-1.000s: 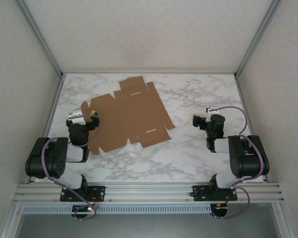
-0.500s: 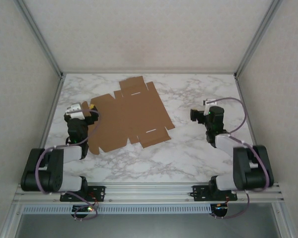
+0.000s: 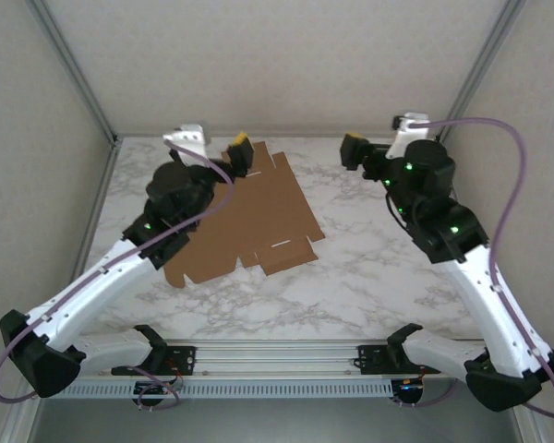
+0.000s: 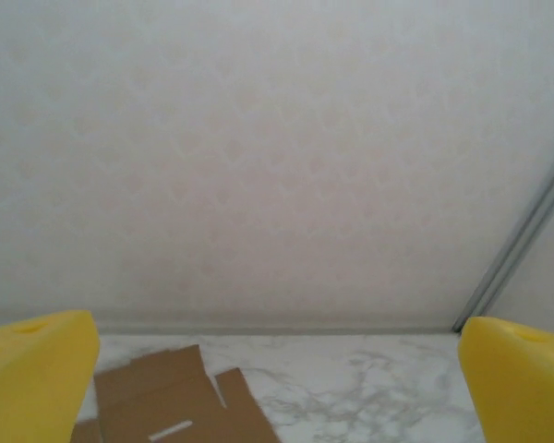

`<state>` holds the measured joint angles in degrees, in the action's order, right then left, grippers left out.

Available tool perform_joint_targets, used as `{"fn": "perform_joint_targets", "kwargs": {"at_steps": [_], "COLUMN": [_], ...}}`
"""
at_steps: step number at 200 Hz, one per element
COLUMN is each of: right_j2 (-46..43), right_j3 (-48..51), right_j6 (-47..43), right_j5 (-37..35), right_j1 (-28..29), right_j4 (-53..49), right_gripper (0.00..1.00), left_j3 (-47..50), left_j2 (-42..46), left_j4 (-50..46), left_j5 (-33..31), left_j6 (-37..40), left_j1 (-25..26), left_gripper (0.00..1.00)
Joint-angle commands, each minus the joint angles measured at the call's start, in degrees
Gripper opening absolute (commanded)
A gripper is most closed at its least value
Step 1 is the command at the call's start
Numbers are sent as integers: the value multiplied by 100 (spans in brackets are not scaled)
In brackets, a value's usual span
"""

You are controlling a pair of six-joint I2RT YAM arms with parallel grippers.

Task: Fold the paper box

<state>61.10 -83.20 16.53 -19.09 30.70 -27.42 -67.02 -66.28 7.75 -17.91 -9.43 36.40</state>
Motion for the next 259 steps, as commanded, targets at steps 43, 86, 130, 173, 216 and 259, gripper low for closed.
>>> {"fn": "perform_joint_targets", "kwargs": {"at_steps": [43, 86, 130, 173, 216, 259], "right_j2": [-229, 619, 1131, 2033, 2813, 3419], "right_j3": [1431, 2301, 3171, 3507, 3724, 3734], "right_j6": [1592, 2916, 3686, 4556, 5421, 5595], "right_j5": [2207, 3012, 2765, 2676, 2421, 2340], "right_j1": [-33, 61, -103, -157, -124, -107], "right_j4": [-1119, -331, 865, 1681, 2866, 3506], "right_gripper": [99, 99, 91, 87, 74, 52], "left_j3": [1784, 2646, 2855, 2800, 2685, 2386], "left_j2": [1157, 1806, 1725, 1968, 2076, 2005], "left_j4": [-1978, -1663, -1658, -1775, -1900, -2061], "left_j5": [906, 1499, 1362, 590, 161, -72], "left_j6": [-2852, -2961, -2534, -2545, -2395, -2221], "left_j1": [-631, -859, -918, -737, -82, 139], "left_gripper": [100, 100, 99, 99, 100, 100]}}
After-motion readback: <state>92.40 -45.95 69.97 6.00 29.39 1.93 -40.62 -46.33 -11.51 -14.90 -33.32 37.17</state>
